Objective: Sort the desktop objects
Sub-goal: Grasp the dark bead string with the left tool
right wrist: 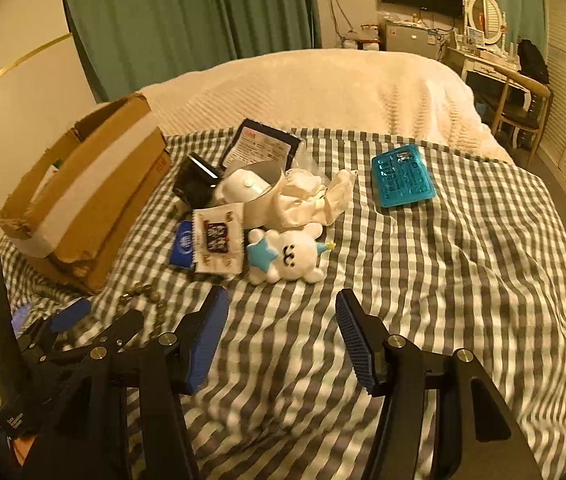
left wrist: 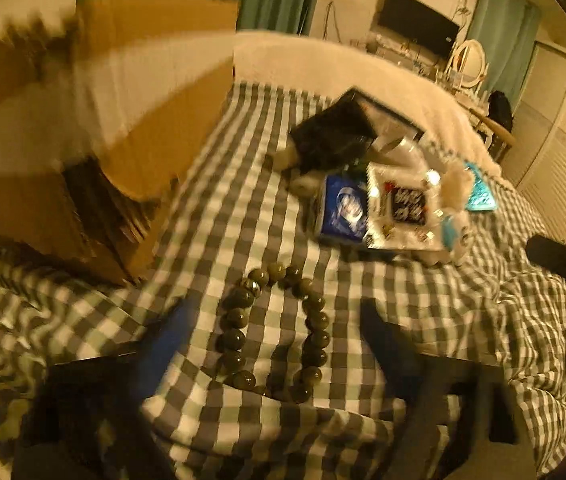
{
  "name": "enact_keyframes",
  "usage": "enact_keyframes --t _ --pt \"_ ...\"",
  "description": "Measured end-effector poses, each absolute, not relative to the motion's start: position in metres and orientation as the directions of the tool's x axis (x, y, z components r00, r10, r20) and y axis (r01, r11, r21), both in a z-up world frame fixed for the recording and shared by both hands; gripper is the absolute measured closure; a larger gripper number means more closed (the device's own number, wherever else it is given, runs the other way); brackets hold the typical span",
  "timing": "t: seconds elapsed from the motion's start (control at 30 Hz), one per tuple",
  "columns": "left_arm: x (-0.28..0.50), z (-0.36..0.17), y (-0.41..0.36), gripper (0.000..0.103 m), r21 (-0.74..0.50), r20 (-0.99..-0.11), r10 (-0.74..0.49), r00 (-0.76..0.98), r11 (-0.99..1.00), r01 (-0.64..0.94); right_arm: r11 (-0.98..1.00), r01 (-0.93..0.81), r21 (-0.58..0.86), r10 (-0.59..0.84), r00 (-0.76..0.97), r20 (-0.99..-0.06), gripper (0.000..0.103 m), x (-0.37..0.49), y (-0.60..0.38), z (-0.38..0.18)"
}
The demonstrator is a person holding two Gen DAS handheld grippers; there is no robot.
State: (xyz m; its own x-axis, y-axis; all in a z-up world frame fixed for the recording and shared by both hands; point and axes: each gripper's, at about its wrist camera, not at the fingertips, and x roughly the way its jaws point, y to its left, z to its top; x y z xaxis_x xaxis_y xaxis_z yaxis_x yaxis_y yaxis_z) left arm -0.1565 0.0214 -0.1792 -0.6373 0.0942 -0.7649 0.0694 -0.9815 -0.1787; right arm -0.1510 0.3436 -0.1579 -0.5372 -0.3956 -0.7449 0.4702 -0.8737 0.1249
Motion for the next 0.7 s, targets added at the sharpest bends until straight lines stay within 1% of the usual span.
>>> enact_keyframes --t 0.03,0.07,0.1,0.13,0.2,0.27,0.37,0.43,0.47,0.5,0.53,0.67,0.7 --pt "-0.160 -0.185 0.022 0.066 -0.178 -0.784 0.099 -0.612 -0.982 0.069 -0.870 0.477 0.129 -0.401 -0.530 -0.748 0.047 -0.159 0.342 -0.161" --pt "-0.163 -0.190 0.022 0.080 -0.172 -0.794 0.098 -0.600 -0.983 0.066 -0.866 0.482 0.132 -0.405 -0.524 -0.749 0.047 -0.165 0.341 -0.164" --pt "-0.163 -0.192 0.022 0.087 -0.181 -0.793 0.110 -0.599 -0.982 0.059 -0.862 0.490 0.131 -0.409 -0.519 -0.751 0.044 -0.173 0.339 -0.168" --pt "-0.163 -0.192 0.021 0.092 -0.209 -0.786 0.137 -0.603 -0.977 0.051 -0.856 0.501 0.125 -0.411 -0.515 -0.752 0.040 -0.179 0.337 -0.172" --pt "-0.164 -0.190 0.022 0.092 -0.241 -0.774 0.172 -0.610 -0.970 0.032 -0.849 0.518 0.099 -0.405 -0.520 -0.752 0.036 -0.189 0.331 -0.182" --pt "-0.164 -0.188 0.027 0.092 -0.234 -0.762 0.176 -0.623 -0.972 0.012 -0.848 0.522 0.090 -0.401 -0.522 -0.752 0.032 -0.197 0.329 -0.190" --pt "-0.166 -0.184 0.034 0.092 -0.247 -0.744 0.197 -0.638 -0.969 -0.011 -0.837 0.533 0.126 -0.428 -0.492 -0.758 0.031 -0.209 0.328 -0.206" --pt "-0.167 -0.182 0.038 0.092 -0.230 -0.740 0.184 -0.647 -0.973 -0.014 -0.827 0.540 0.154 -0.450 -0.473 -0.758 0.031 -0.218 0.326 -0.214" --pt "-0.170 -0.181 0.040 0.092 -0.223 -0.737 0.179 -0.652 -0.975 -0.016 -0.827 0.540 0.160 -0.452 -0.466 -0.761 0.029 -0.222 0.325 -0.217" --pt "-0.171 -0.180 0.042 0.092 -0.221 -0.732 0.176 -0.658 -0.975 -0.016 -0.824 0.542 0.168 -0.458 -0.460 -0.761 0.025 -0.224 0.323 -0.219" --pt "-0.172 -0.179 0.042 0.092 -0.224 -0.728 0.177 -0.662 -0.975 -0.014 -0.819 0.545 0.179 -0.466 -0.451 -0.761 0.023 -0.227 0.322 -0.220" --pt "-0.178 -0.175 0.043 0.092 -0.220 -0.715 0.168 -0.679 -0.975 -0.009 -0.790 0.582 0.193 -0.498 -0.427 -0.755 0.023 -0.228 0.311 -0.225" --pt "-0.177 -0.174 0.043 0.092 -0.218 -0.710 0.164 -0.685 -0.976 -0.007 -0.784 0.592 0.188 -0.500 -0.424 -0.755 0.026 -0.227 0.309 -0.227"
